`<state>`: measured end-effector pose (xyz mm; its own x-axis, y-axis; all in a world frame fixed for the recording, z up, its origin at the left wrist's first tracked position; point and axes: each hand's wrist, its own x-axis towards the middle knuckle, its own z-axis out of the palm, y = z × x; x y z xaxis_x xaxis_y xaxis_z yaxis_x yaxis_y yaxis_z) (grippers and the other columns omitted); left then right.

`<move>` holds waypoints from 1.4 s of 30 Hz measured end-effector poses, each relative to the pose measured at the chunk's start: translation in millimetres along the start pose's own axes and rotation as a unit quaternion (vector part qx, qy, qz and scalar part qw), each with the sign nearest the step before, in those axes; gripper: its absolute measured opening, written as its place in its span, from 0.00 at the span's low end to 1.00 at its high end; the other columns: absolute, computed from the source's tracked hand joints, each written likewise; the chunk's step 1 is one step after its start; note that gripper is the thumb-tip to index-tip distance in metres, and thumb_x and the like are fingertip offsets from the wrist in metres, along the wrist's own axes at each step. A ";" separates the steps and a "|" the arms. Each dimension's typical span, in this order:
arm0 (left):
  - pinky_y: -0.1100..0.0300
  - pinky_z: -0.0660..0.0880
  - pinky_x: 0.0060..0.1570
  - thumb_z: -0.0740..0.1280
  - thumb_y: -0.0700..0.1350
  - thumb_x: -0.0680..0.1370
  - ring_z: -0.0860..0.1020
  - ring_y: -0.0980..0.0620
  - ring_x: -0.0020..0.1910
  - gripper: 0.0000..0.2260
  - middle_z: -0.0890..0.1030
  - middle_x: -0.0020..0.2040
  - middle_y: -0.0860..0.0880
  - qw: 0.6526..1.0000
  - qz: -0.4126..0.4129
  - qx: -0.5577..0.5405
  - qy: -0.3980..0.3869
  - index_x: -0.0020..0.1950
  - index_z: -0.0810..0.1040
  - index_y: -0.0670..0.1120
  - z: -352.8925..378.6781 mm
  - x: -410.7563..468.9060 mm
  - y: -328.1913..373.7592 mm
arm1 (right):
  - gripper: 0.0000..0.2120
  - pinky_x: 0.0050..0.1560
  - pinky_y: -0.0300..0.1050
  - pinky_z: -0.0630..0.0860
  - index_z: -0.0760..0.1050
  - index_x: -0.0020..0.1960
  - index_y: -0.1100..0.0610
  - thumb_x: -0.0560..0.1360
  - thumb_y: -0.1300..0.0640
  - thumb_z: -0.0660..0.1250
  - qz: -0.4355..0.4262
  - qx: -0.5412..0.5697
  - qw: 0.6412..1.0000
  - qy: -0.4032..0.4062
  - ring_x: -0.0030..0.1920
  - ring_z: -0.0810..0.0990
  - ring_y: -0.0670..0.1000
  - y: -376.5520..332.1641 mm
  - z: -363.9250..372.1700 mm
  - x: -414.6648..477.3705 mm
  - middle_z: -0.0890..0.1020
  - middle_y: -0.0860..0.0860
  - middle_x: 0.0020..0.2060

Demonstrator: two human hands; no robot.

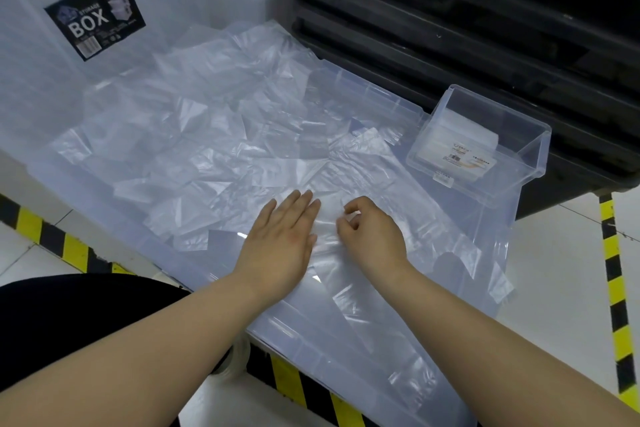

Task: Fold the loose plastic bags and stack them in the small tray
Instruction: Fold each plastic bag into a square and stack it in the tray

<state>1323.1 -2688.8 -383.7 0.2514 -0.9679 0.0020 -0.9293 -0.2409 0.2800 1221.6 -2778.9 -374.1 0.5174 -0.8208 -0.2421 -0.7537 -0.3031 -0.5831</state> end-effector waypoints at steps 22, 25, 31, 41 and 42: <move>0.60 0.52 0.66 0.61 0.50 0.78 0.58 0.53 0.72 0.25 0.62 0.73 0.52 0.992 -0.078 -0.049 -0.086 0.74 0.58 0.50 -16.5 18.9 -5.6 | 0.45 0.64 0.42 0.25 0.42 0.76 0.53 0.61 0.42 0.23 -0.178 -0.263 0.948 -0.039 0.75 0.38 0.48 21.1 11.5 -7.5 0.42 0.48 0.76; 0.57 0.59 0.62 0.68 0.49 0.74 0.68 0.50 0.65 0.25 0.72 0.65 0.51 0.987 -0.113 -0.072 -0.089 0.70 0.65 0.49 -27.1 39.5 -7.8 | 0.44 0.66 0.44 0.27 0.46 0.76 0.55 0.63 0.42 0.26 -0.163 -0.251 0.953 -0.040 0.75 0.42 0.50 19.8 12.0 -7.2 0.45 0.50 0.76; 0.56 0.58 0.58 0.70 0.51 0.71 0.72 0.51 0.60 0.23 0.76 0.57 0.52 0.968 -0.125 -0.005 -0.217 0.63 0.68 0.48 -37.8 73.0 -6.9 | 0.24 0.61 0.53 0.70 0.81 0.55 0.57 0.70 0.48 0.52 -0.171 -0.270 0.947 0.027 0.56 0.80 0.52 23.4 18.1 -4.0 0.82 0.53 0.55; 0.57 0.57 0.49 0.70 0.50 0.71 0.70 0.53 0.41 0.09 0.70 0.35 0.54 0.959 -0.131 -0.052 -0.246 0.44 0.74 0.47 -36.5 79.2 -10.3 | 0.24 0.61 0.52 0.60 0.81 0.54 0.57 0.70 0.48 0.52 -0.196 -0.299 0.932 0.053 0.56 0.80 0.54 27.6 18.1 0.3 0.82 0.53 0.55; 0.58 0.58 0.48 0.71 0.49 0.71 0.70 0.53 0.39 0.09 0.70 0.34 0.54 0.957 -0.137 -0.070 -0.244 0.43 0.73 0.47 -37.9 77.8 -10.8 | 0.25 0.61 0.51 0.60 0.81 0.54 0.57 0.70 0.48 0.52 -0.191 -0.294 0.936 0.034 0.56 0.81 0.54 28.5 16.7 0.5 0.82 0.53 0.55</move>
<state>1362.9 -2758.8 -350.2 0.2917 -0.7965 -0.5297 -0.7929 -0.5111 0.3319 1207.2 -2779.8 -403.7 0.7821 -0.6218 -0.0417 -0.6228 -0.7777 -0.0855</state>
